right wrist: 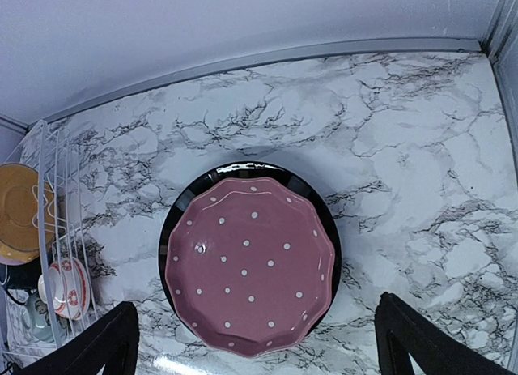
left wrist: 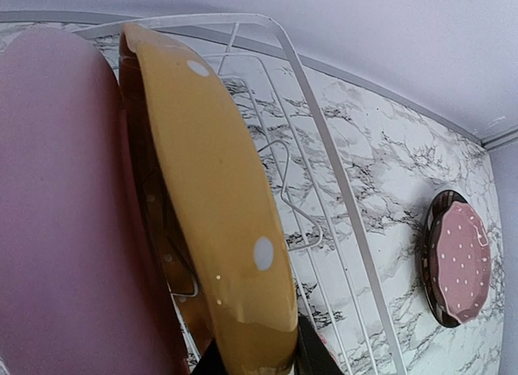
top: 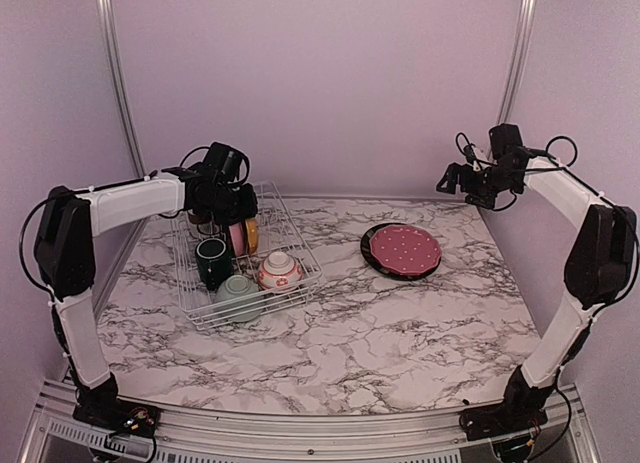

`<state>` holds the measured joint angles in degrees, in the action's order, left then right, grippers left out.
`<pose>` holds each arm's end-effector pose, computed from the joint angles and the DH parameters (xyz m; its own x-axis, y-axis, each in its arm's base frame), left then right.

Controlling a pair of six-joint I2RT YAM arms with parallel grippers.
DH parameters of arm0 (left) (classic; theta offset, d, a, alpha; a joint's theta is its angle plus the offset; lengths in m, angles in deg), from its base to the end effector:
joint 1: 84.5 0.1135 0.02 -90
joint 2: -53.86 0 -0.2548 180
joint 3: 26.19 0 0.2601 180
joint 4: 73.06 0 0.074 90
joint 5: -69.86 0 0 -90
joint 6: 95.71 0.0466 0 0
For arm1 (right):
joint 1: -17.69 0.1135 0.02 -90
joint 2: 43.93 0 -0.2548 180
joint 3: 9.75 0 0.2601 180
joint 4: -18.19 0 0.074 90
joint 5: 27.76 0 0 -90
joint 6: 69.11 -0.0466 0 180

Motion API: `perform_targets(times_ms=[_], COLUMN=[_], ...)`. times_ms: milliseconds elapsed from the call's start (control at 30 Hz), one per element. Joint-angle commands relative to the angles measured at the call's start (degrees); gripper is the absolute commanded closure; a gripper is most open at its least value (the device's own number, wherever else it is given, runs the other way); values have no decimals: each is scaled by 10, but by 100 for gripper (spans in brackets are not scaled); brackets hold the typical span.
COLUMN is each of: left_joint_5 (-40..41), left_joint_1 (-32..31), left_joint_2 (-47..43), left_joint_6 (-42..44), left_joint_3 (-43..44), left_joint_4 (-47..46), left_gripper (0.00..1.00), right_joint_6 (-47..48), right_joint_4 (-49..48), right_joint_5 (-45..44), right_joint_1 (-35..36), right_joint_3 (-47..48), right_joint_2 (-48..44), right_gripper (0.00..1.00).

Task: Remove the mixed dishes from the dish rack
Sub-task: Grab the plate from the dish rack.

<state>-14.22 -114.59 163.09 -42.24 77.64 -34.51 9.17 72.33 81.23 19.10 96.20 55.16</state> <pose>0.3913 -0.2212 0.2461 -0.7411 -0.2548 -0.6211 -0.0084 0.9286 -0.3710 0.3981 0.0250 0.3094 -0.7687 0.1732 -0.6157 -0.0897 0.9239 0.3719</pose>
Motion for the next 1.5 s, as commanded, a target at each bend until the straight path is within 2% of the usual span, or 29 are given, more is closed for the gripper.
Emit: perform_targets(times_ms=[0,233,533,967,1467], left_joint_5=[-57,-108,-143,-174,-230], left_joint_1=[16,29,36,36,36], left_joint_2=[-35,-54,-84,-105,-151], left_joint_6=[15,24,32,52,52], left_joint_3=[-44,-73,-95,-64,-78], left_joint_4=[-70,-122,-177,-194,-276], left_gripper=[80,100,100,100,100], right_joint_6=[1,2,1,-3,-9], right_joint_4=[-1,-3,-3,-5,-10], right_joint_5=[6,14,18,24,29], right_joint_1=[0,1,0,0,0], right_joint_3=[4,7,12,18,14], right_joint_2=[-1,5,8,13,10], right_gripper=[2,1,2,2,2])
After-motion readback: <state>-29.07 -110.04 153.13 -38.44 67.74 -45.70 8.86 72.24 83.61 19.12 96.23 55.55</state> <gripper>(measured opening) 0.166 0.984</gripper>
